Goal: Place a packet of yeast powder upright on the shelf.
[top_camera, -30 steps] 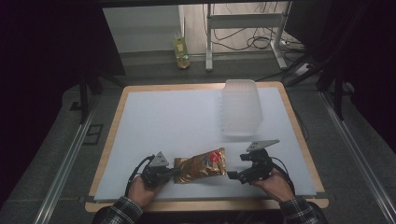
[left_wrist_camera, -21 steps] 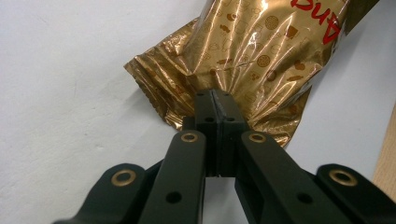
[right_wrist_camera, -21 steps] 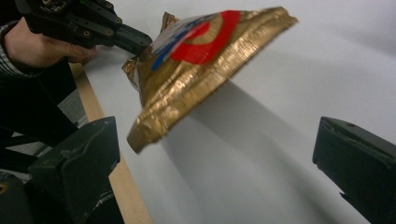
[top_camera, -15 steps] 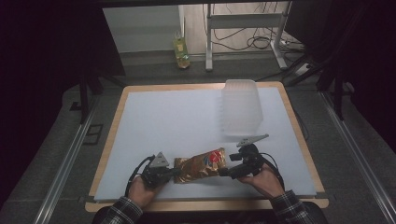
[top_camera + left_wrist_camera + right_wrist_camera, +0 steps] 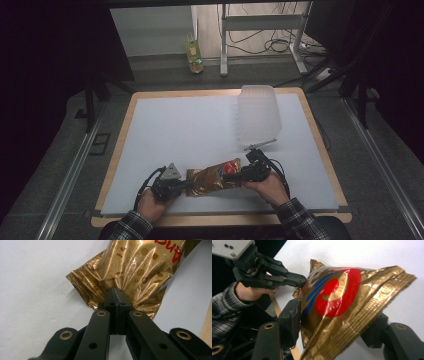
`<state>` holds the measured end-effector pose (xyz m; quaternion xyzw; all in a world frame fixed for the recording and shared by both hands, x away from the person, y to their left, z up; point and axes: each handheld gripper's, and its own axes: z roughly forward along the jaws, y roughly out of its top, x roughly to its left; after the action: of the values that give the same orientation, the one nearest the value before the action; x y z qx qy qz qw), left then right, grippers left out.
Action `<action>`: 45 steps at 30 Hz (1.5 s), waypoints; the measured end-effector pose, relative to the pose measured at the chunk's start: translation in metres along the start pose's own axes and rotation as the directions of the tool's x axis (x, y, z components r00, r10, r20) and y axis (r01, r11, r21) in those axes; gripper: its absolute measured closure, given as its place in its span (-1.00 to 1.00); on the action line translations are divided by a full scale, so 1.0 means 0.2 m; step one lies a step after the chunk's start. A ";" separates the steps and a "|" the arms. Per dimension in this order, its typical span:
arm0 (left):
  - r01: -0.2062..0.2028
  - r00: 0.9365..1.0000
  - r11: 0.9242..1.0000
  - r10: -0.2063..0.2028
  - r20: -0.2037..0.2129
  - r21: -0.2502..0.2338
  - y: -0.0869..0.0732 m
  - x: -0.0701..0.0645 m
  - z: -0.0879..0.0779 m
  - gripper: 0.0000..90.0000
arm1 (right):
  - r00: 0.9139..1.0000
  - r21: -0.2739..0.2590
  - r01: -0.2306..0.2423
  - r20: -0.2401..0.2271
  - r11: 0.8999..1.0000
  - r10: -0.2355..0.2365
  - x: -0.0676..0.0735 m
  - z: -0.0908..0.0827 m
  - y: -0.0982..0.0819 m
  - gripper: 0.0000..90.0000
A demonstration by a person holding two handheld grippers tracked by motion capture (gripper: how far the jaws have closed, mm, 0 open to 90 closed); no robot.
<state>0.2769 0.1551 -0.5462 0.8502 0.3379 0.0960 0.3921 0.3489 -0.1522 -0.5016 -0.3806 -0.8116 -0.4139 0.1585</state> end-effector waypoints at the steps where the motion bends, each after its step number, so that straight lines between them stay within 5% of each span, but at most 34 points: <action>1: 0.000 1.000 1.000 0.000 0.000 0.000 0.00 0.00 0.00 1.00 | 1.000 0.002 -0.004 -0.003 1.000 0.004 0.00 0.01 0.00 -0.01; 17: -0.019 1.000 1.000 0.019 -0.014 -0.008 0.01 -0.02 -0.02 0.88 | 1.000 0.006 0.011 -0.024 1.000 -0.011 0.02 0.02 0.05 0.63; 24: -0.049 0.999 0.998 0.048 -0.025 -0.029 0.03 -0.04 -0.04 0.71 | 0.998 -0.016 0.056 -0.016 0.998 -0.056 0.04 -0.02 0.06 0.67; 31: -0.019 0.999 0.996 0.015 -0.046 -0.092 0.03 -0.03 -0.10 0.52 | 0.994 -0.035 0.113 0.009 0.993 -0.112 0.06 -0.07 0.09 0.68; 45: -0.020 0.997 0.990 0.009 -0.082 -0.137 0.03 -0.03 -0.12 -0.13 | 0.984 -0.030 0.175 0.037 0.984 -0.174 0.07 -0.14 0.13 0.67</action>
<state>0.2649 0.1635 -0.5247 0.8190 0.3398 0.1564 0.4351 0.3582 -0.1587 -0.4621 -0.3178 -0.8375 -0.4329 0.1013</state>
